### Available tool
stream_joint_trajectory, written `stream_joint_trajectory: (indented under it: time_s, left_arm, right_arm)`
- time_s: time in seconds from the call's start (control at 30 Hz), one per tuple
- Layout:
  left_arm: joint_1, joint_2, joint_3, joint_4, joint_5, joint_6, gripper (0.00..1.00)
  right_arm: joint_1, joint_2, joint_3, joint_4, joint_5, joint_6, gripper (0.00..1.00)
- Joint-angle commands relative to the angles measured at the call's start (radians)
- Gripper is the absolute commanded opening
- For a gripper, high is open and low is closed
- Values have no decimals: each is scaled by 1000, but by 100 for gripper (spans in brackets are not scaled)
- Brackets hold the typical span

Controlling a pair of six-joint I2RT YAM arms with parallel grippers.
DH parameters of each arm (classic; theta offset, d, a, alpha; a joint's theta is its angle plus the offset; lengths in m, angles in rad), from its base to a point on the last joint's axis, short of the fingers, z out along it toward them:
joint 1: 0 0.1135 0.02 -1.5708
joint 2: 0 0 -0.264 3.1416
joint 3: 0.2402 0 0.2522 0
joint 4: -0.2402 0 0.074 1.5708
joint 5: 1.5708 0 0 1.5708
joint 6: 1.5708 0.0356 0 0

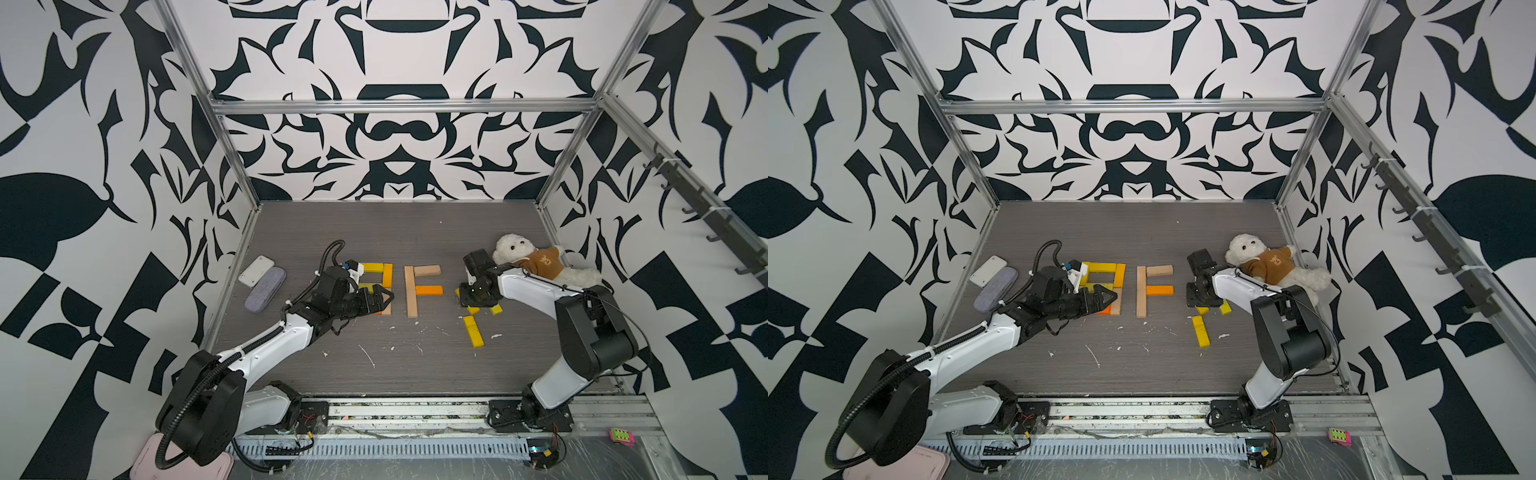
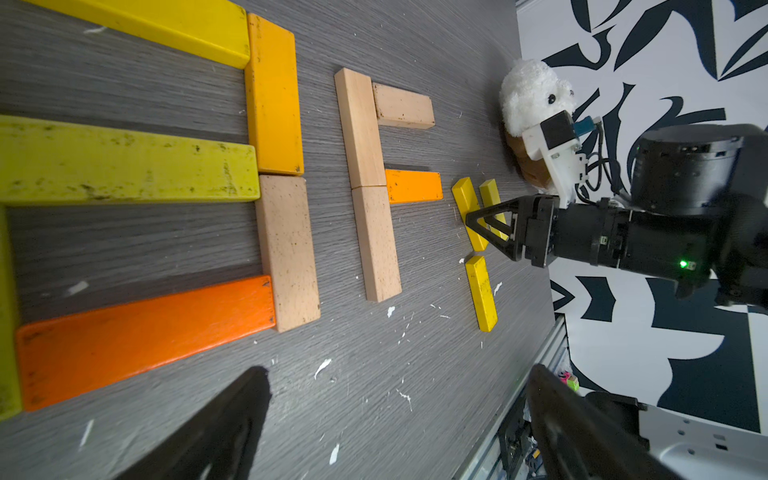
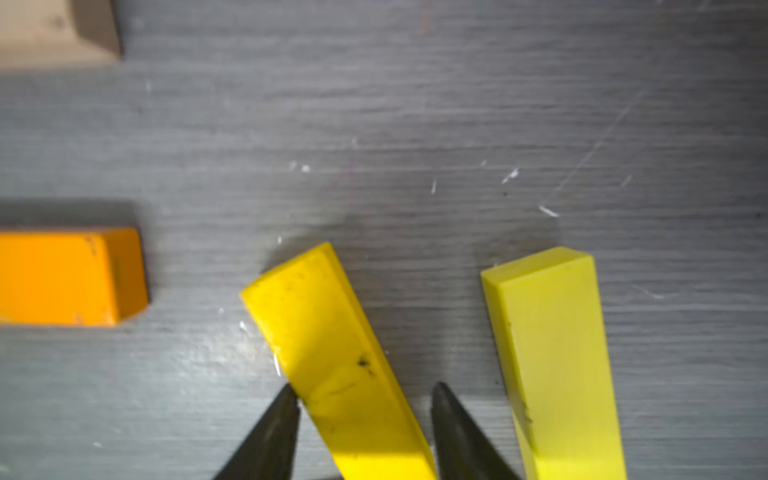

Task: Assemble the number 8 with building blocks
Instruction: Pick up the building block from the center of the board, then assemble the building block at the center of the board.

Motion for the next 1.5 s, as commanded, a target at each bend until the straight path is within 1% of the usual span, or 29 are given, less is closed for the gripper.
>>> stream_joint_trajectory:
  time_s: [0.0, 0.3, 0.43, 0.67, 0.87, 1.3, 1.33, 1.4, 1.47]
  left_arm:
    - [-3, -5, -9, 12, -4, -4, 99]
    - [-3, -15, -15, 6, -9, -2, 99]
    - [-3, -15, -10, 2, -9, 0, 99]
    - [-3, -14, 6, -11, -6, 8, 99]
    - [-3, -11, 13, -14, -3, 8, 99]
    - [-3, -3, 20, -19, -2, 10, 99]
    - [-3, -4, 20, -19, -3, 10, 99]
    - [-3, -8, 19, -21, -5, 9, 99]
    - [-3, -10, 17, -23, -6, 11, 99]
  right_arm:
    - [-6, 8, 46, 11, -29, -19, 43]
    - [-14, 64, 81, 21, -39, -42, 33]
    - [-24, 87, 107, 24, -47, -55, 30]
    - [-32, 140, 182, 30, -101, -74, 28]
    - [-32, 175, 216, 49, -136, -43, 27]
    - [-29, 267, 314, 32, -141, -27, 26]
    - [-28, 267, 313, 31, -136, -26, 26]
    - [-27, 258, 304, 31, -108, -18, 30]
    - [-27, 242, 289, 40, -109, -15, 30]
